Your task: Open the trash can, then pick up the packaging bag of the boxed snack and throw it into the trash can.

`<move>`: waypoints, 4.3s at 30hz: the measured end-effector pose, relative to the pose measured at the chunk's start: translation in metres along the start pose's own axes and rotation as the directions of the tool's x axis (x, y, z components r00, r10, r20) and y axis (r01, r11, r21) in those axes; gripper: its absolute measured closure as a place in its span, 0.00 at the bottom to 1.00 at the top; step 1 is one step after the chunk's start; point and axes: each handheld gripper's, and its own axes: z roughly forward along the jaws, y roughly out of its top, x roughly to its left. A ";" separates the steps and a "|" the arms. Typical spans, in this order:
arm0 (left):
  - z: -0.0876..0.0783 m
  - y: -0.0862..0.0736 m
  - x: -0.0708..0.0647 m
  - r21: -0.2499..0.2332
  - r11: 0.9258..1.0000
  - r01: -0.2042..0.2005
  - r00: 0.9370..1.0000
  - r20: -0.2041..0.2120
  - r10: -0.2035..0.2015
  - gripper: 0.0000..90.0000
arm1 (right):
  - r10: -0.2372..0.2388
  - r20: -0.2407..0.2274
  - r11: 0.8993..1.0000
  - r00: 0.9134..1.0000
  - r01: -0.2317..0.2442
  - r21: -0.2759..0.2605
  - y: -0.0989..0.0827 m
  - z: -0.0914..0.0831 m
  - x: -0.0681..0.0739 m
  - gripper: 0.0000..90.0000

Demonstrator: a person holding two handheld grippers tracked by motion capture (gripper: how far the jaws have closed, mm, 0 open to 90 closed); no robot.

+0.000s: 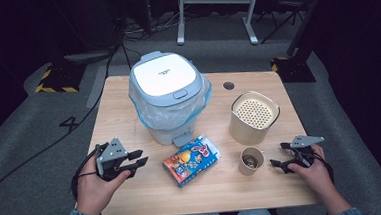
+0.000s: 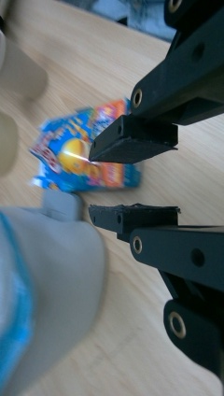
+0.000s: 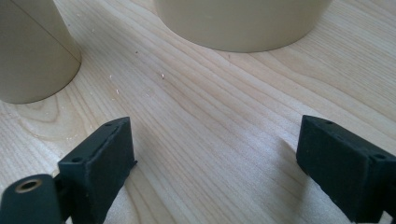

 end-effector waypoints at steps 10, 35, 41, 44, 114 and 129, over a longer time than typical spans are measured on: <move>-0.001 0.049 0.010 -0.102 0.992 -0.075 0.992 0.097 0.085 0.77 | 0.009 0.005 1.000 1.000 -0.009 -0.002 0.000 0.000 0.000 0.13; 0.011 0.118 0.037 -0.226 0.966 -0.130 0.956 0.231 0.183 0.84 | 0.026 0.022 1.000 0.999 -0.026 -0.003 0.001 0.002 0.002 0.13; 0.018 0.133 0.044 -0.216 0.969 -0.117 0.965 0.204 0.162 0.88 | 0.025 0.023 1.000 0.999 -0.025 -0.003 0.001 0.001 0.002 0.13; 0.023 0.143 0.050 -0.220 0.970 -0.105 0.972 0.186 0.147 0.89 | 0.025 0.022 1.000 0.999 -0.025 -0.003 0.001 0.002 0.002 0.13; 0.014 0.125 0.021 -0.153 0.982 -0.112 0.983 0.127 0.131 0.46 | 0.037 0.036 0.999 0.999 -0.037 -0.002 0.002 0.002 0.003 0.14; 0.006 0.041 0.022 -0.090 0.994 -0.059 0.996 0.062 0.065 0.42 | 0.071 -0.007 0.997 0.997 -0.072 -0.008 0.019 -0.022 0.005 0.41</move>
